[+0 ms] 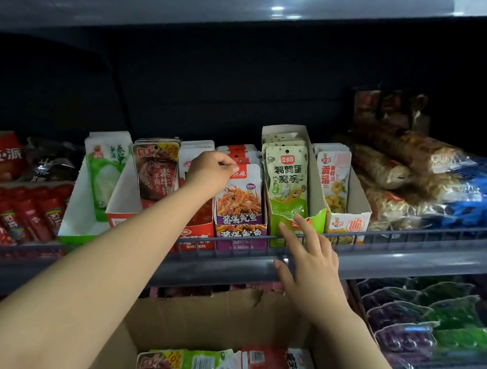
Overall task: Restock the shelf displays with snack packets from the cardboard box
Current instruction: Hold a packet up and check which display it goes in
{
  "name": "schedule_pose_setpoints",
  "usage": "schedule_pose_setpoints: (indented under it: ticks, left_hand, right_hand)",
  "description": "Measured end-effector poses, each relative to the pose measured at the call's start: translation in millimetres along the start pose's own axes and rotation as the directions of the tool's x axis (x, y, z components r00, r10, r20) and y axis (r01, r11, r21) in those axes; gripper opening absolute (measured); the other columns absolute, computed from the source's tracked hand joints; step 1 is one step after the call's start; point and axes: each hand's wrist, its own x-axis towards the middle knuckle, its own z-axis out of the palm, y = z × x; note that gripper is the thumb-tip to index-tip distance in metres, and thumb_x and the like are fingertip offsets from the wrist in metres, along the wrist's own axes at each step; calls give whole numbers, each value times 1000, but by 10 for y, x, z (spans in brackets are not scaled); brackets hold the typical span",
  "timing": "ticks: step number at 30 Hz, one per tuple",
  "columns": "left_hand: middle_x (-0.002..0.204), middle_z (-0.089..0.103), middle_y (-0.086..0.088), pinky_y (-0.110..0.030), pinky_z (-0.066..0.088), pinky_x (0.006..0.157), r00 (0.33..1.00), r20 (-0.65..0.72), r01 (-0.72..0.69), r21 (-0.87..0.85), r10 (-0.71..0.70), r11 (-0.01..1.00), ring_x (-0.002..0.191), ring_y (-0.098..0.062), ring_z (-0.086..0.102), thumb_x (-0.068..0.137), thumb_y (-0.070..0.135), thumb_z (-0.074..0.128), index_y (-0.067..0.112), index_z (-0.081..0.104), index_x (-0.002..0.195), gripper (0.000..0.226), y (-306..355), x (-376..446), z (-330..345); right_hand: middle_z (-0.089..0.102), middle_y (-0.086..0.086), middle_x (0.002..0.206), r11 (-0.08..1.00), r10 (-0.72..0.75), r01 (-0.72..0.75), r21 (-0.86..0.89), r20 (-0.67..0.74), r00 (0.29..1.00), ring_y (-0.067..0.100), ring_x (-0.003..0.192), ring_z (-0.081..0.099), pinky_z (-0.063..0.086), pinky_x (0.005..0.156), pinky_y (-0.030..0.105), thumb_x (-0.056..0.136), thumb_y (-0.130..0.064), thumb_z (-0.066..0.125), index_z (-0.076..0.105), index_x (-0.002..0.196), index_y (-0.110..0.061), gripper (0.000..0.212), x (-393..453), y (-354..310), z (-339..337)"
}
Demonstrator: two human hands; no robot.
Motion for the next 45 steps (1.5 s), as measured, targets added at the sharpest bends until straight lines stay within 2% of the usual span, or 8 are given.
schedule_pose_setpoints:
  ticks: [6, 14, 17, 21, 27, 31, 36, 45]
  left_hand:
    - [137, 52, -1, -23, 43, 82, 999, -17, -41, 12, 41, 999, 112, -19, 56, 93, 23, 59, 18, 63, 115, 23, -27, -44, 33]
    - [135, 46, -3, -30, 35, 106, 983, -73, -169, 6, 169, 986, 127, -17, 44, 93, 19, 57, 19, 57, 123, 30, -206, -374, -30]
    - [129, 51, 0, -28, 39, 105, 978, -90, -191, -44, 186, 981, 120, -13, 48, 93, 19, 57, 19, 60, 119, 27, -252, -620, -54]
    - [118, 50, 4, 5, 36, 76, 971, -73, -235, -102, 228, 967, 92, 9, 50, 93, 14, 57, 18, 63, 112, 21, -393, -1094, 12]
    - [111, 54, 6, 0, 40, 73, 993, 31, -104, -218, 113, 970, 98, 2, 53, 92, 15, 58, 24, 62, 105, 16, -843, -1664, 295]
    - [112, 57, 2, -7, 38, 82, 988, 153, 55, -212, -23, 976, 102, -6, 53, 92, 17, 58, 26, 62, 102, 13, -1199, -1924, 568]
    - [110, 60, 1, -4, 39, 68, 949, 277, 185, -113, -148, 976, 87, -1, 53, 93, 17, 57, 19, 63, 107, 15, -1514, -2120, 876]
    - [106, 64, -3, -19, 44, 83, 779, 554, 348, 9, -294, 938, 101, -17, 59, 92, 11, 56, 7, 65, 109, 19, -1727, -2467, 1325]
  right_hand:
    - [1, -8, 158, 1000, -9, 9, -13, 2, 1000, 24, 141, 15, 19, 113, 42, 96, -42, 44, 13, 150, -36, 63, -7, 15, 16]
    - [-5, -10, 158, 999, -31, 31, 18, 8, 999, 21, 144, 6, 14, 116, 41, 97, -40, 44, 13, 150, -35, 62, -52, -34, -6]
    - [8, -8, 158, 996, -69, 70, 55, -13, 998, 20, 141, 13, 18, 114, 40, 96, -37, 48, 22, 148, -32, 58, -117, -92, 2]
    - [41, -4, 142, 982, -87, 90, 168, -24, 996, 18, 130, 31, 26, 111, 34, 93, -30, 54, 40, 141, -24, 51, -214, -160, 63]
    - [56, -2, 129, 965, -72, 21, 260, 189, 979, 16, 118, 50, 39, 98, 27, 92, -27, 56, 46, 136, -25, 46, -422, -171, 259]
    - [57, 5, 128, 987, -41, -32, 160, 438, 898, 21, 113, 56, 45, 94, 30, 91, -31, 57, 49, 135, -20, 46, -551, -138, 486]
    - [61, 6, 124, 998, -37, 0, 59, 627, 778, 23, 109, 57, 43, 86, 26, 91, -31, 56, 57, 124, -15, 37, -641, -67, 748]
    - [59, 6, 128, 990, 24, 108, -87, 875, 483, 24, 113, 55, 43, 88, 26, 93, -27, 53, 58, 128, -19, 36, -693, 137, 1033]
